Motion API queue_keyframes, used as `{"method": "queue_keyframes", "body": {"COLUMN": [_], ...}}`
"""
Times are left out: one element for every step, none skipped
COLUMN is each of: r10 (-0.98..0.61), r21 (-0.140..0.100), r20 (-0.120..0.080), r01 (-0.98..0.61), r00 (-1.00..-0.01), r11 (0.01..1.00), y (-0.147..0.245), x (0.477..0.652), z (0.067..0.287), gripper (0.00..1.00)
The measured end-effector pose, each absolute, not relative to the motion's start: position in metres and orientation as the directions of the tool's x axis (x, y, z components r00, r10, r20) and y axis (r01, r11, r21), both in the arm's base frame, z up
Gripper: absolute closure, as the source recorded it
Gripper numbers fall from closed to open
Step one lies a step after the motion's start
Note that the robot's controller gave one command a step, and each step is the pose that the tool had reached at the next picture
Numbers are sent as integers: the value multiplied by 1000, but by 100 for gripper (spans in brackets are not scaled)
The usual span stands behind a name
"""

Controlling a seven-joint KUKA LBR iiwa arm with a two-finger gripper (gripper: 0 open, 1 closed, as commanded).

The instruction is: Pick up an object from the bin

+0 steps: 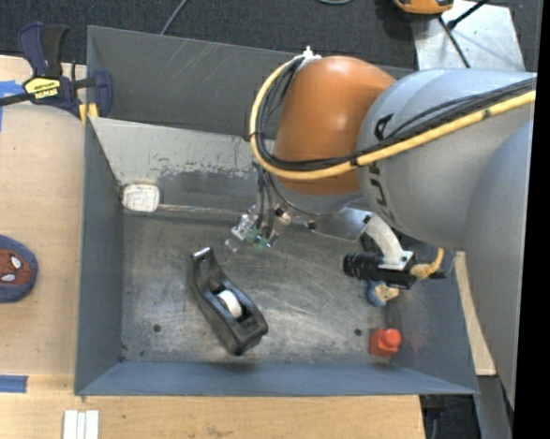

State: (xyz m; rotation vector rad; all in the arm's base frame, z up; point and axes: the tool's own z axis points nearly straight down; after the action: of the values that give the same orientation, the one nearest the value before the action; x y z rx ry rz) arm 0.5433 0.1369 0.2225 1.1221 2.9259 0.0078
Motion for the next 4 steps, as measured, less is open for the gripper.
{"method": "queue_keyframes", "body": {"r10": [712, 790, 790, 794], "r21": [-4, -2, 1, 12], "r20": [1, 0, -2, -3], "r01": [712, 790, 790, 794], "r00": [-702, -613, -613, -608], "r11": [702, 613, 613, 608], "y": [129, 131, 131, 138], "x": [548, 537, 538, 539], "z": [166, 117, 119, 102], "gripper": [100, 100, 0, 0]}}
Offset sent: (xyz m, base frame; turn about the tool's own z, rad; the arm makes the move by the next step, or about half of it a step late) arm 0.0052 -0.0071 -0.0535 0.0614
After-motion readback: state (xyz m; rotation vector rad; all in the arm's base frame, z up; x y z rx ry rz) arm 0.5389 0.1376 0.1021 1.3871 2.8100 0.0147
